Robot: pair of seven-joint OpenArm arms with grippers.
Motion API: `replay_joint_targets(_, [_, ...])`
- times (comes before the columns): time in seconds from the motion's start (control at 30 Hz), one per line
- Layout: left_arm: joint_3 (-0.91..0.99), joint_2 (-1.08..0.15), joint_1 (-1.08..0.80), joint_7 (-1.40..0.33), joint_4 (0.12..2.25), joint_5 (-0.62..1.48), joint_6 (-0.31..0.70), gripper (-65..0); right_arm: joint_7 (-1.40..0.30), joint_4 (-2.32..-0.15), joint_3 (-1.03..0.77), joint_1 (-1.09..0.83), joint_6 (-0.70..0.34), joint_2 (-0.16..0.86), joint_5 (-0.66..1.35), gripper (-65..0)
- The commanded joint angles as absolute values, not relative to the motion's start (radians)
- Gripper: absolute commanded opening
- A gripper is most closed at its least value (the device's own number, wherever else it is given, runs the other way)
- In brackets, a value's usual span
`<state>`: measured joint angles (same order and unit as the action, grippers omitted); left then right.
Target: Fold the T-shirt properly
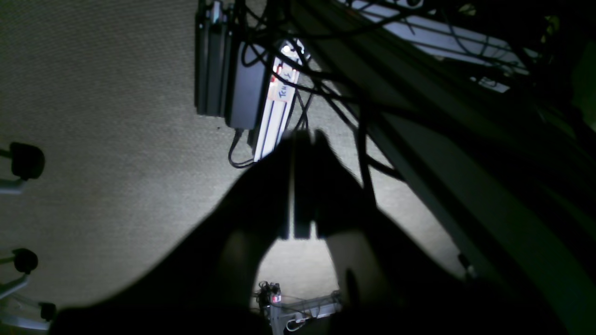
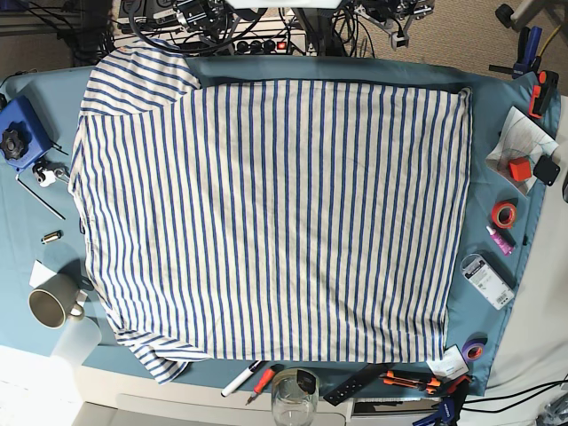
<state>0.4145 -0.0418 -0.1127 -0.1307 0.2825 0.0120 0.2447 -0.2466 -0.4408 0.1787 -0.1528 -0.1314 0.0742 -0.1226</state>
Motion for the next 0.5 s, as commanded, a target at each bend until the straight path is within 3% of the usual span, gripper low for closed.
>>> replay_joint_targets(0.0, [0.415,-0.044,-0.117,-0.131,0.286,0.011,0.252,-65.0,-0.244,-0.450,0.176,-0.155,-0.135,0.078,-0.120,-65.0])
replay_joint_targets(0.47, [0.415,-0.045,-0.120,-0.070,0.286,0.011,0.252,-65.0,-0.243,-0.450,0.176,-0.154,-0.135,0.078,-0.121,-65.0])
